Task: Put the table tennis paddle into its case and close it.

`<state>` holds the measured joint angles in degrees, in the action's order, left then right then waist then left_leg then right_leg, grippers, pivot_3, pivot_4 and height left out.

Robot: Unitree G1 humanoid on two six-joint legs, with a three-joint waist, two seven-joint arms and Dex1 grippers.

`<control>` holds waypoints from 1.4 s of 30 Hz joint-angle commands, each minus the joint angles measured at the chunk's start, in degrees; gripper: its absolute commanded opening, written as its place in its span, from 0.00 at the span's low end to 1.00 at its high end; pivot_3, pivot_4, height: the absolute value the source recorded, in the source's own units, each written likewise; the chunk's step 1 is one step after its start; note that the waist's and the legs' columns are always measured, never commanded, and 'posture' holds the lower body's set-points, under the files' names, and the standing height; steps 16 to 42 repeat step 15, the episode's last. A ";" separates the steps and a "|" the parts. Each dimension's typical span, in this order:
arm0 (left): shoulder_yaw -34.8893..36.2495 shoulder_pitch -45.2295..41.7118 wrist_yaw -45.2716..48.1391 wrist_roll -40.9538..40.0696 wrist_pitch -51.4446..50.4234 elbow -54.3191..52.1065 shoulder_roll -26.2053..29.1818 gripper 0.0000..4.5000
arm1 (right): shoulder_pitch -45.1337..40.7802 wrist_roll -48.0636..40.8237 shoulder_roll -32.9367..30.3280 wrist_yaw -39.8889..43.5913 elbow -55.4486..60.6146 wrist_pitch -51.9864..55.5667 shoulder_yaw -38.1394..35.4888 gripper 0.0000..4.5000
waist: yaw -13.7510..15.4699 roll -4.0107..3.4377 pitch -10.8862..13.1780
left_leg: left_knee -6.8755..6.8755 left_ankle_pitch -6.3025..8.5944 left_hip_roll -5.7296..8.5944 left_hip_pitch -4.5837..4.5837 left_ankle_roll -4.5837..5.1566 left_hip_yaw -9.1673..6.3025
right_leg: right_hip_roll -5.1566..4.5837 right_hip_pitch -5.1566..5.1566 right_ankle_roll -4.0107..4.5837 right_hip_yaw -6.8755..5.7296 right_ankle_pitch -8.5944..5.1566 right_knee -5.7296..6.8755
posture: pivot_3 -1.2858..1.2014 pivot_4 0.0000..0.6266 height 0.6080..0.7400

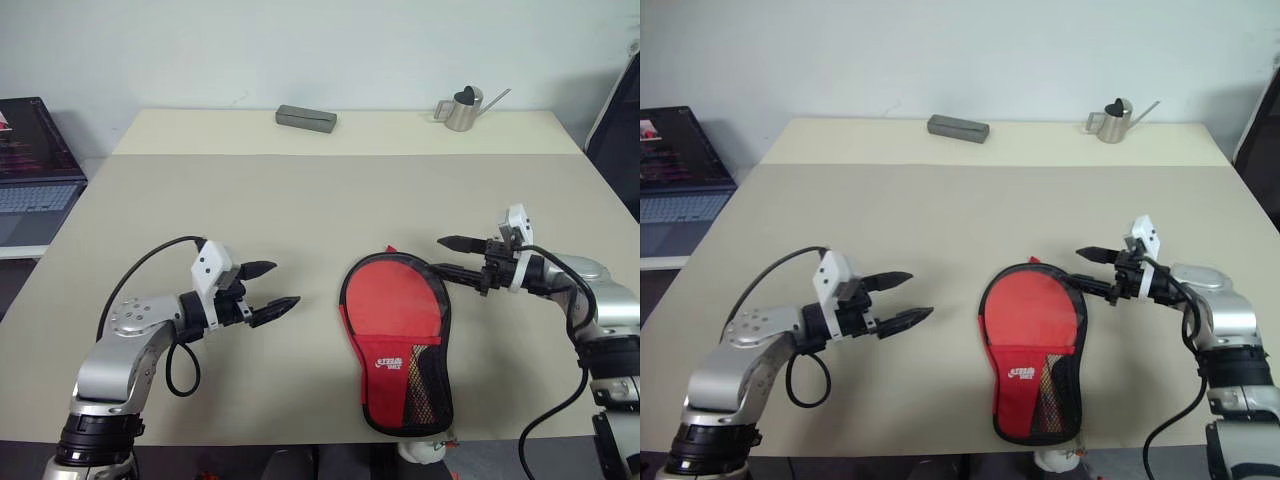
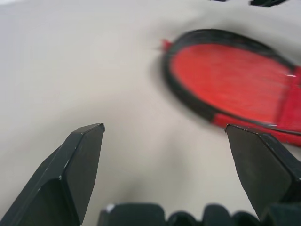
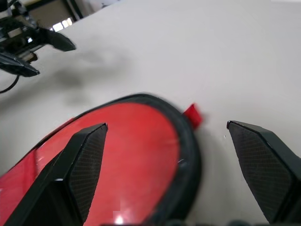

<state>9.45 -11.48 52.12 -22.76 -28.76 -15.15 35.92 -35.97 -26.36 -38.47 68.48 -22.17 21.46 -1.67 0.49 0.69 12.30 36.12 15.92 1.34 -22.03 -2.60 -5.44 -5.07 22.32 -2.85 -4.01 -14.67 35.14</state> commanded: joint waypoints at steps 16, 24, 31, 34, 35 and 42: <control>0.68 -0.14 -10.30 1.89 -0.11 -5.35 2.02 1.00 | -15.31 9.12 -0.50 4.29 -25.40 -14.30 -1.24 0.99 | -0.34 0.01 0.00 | 0.06 -0.02 -0.05 0.10 -0.02 0.47 | 0.02 0.00 0.14 0.17 0.10 0.04 | 0.52 0.24 1.00; 0.68 -0.14 -10.30 1.89 -0.11 -5.35 2.02 1.00 | -15.31 9.12 -0.50 4.29 -25.40 -14.30 -1.24 0.99 | -0.34 0.01 0.00 | 0.06 -0.02 -0.05 0.10 -0.02 0.47 | 0.02 0.00 0.14 0.17 0.10 0.04 | 0.52 0.24 1.00; 0.68 -0.14 -10.30 1.89 -0.11 -5.35 2.02 1.00 | -15.31 9.12 -0.50 4.29 -25.40 -14.30 -1.24 0.99 | -0.34 0.01 0.00 | 0.06 -0.02 -0.05 0.10 -0.02 0.47 | 0.02 0.00 0.14 0.17 0.10 0.04 | 0.52 0.24 1.00; 0.68 -0.14 -10.30 1.89 -0.11 -5.35 2.02 1.00 | -15.31 9.12 -0.50 4.29 -25.40 -14.30 -1.24 0.99 | -0.34 0.01 0.00 | 0.06 -0.02 -0.05 0.10 -0.02 0.47 | 0.02 0.00 0.14 0.17 0.10 0.04 | 0.52 0.24 1.00; 0.68 -0.14 -10.30 1.89 -0.11 -5.35 2.02 1.00 | -15.31 9.12 -0.50 4.29 -25.40 -14.30 -1.24 0.99 | -0.34 0.01 0.00 | 0.06 -0.02 -0.05 0.10 -0.02 0.47 | 0.02 0.00 0.14 0.17 0.10 0.04 | 0.52 0.24 1.00; 0.68 -0.14 -10.30 1.89 -0.11 -5.35 2.02 1.00 | -15.31 9.12 -0.50 4.29 -25.40 -14.30 -1.24 0.99 | -0.34 0.01 0.00 | 0.06 -0.02 -0.05 0.10 -0.02 0.47 | 0.02 0.00 0.14 0.17 0.10 0.04 | 0.52 0.24 1.00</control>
